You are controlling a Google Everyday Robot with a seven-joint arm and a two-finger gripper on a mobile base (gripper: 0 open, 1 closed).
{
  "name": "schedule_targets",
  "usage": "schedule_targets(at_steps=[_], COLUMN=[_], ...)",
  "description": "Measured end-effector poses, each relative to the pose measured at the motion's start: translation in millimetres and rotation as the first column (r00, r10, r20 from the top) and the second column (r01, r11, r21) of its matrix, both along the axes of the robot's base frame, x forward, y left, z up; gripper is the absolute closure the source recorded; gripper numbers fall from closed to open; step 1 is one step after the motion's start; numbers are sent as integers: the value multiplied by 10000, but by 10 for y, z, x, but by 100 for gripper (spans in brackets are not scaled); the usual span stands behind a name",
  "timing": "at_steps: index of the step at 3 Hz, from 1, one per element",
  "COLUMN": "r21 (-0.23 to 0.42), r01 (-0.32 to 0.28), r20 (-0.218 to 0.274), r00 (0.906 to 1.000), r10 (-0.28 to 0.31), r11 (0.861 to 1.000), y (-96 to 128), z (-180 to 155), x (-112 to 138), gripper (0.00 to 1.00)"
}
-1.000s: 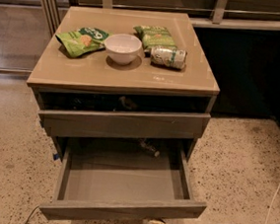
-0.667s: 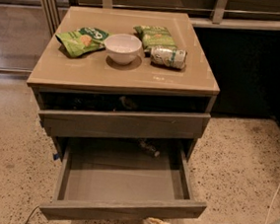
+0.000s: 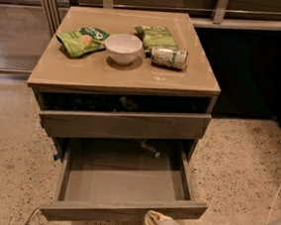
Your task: Close middle drawer
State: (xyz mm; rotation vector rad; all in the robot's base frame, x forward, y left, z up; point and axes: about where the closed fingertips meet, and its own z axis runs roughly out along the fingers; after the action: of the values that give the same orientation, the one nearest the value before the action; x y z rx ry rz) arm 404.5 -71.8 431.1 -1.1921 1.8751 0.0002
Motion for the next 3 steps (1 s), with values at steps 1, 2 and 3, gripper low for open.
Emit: schedule_targets(at_steps=[1, 2, 3], r21=[-27, -105, -166], r01=[82, 77, 111], r20=[219, 234, 226], r00=[9997, 9997, 9997], r10=[-81, -75, -107], r11=[10000, 9999, 9998], y=[1, 28, 45], z=[41, 20, -24], x=[105, 196, 309], gripper=[100, 100, 100])
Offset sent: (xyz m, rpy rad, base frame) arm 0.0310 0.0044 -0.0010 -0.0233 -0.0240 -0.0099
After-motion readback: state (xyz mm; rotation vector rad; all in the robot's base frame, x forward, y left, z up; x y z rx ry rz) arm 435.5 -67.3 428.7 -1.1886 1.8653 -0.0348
